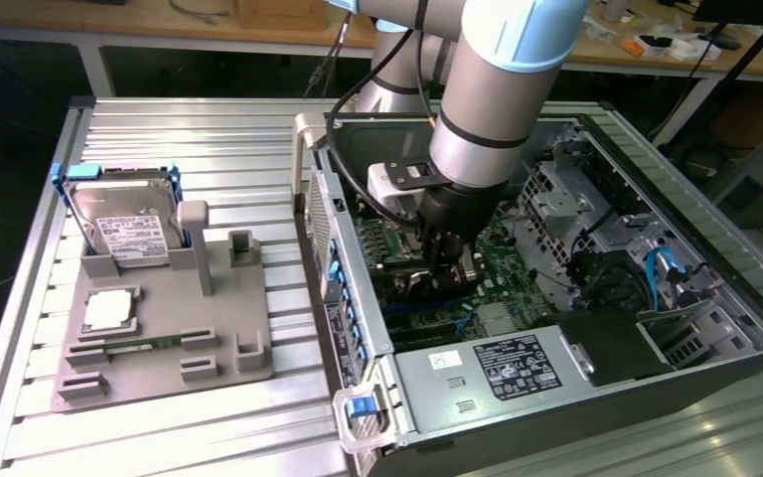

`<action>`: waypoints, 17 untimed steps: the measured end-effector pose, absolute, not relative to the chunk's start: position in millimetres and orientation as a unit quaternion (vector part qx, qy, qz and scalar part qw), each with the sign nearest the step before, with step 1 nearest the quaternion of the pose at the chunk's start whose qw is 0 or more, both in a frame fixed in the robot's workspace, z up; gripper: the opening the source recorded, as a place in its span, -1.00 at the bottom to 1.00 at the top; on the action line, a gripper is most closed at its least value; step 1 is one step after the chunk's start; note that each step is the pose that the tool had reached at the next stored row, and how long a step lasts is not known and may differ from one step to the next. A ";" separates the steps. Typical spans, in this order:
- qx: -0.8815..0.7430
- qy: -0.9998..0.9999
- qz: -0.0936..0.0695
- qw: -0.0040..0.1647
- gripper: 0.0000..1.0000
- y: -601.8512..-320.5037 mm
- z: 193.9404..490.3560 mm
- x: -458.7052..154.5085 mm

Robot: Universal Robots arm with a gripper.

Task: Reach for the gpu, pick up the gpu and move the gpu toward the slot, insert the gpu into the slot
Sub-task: 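Insert the gpu into the slot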

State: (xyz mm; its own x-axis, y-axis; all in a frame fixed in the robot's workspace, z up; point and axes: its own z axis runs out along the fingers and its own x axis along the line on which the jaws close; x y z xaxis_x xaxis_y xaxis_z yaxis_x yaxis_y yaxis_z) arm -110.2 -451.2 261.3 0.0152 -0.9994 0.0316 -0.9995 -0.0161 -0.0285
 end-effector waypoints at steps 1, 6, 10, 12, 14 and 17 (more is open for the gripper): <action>0.712 -0.701 0.021 0.001 -0.47 -451.2 261.3 -110.2; 0.712 -0.701 0.021 0.001 -0.47 -451.2 261.2 -109.9; 0.712 -0.701 0.021 0.001 -0.47 -451.2 261.7 -109.2; 0.712 -0.701 0.021 0.001 -0.47 -451.2 261.7 -109.1; 0.712 -0.701 0.021 0.001 -0.47 -451.2 261.7 -109.1; 0.712 -0.701 0.021 0.001 -0.47 -451.2 261.7 -109.1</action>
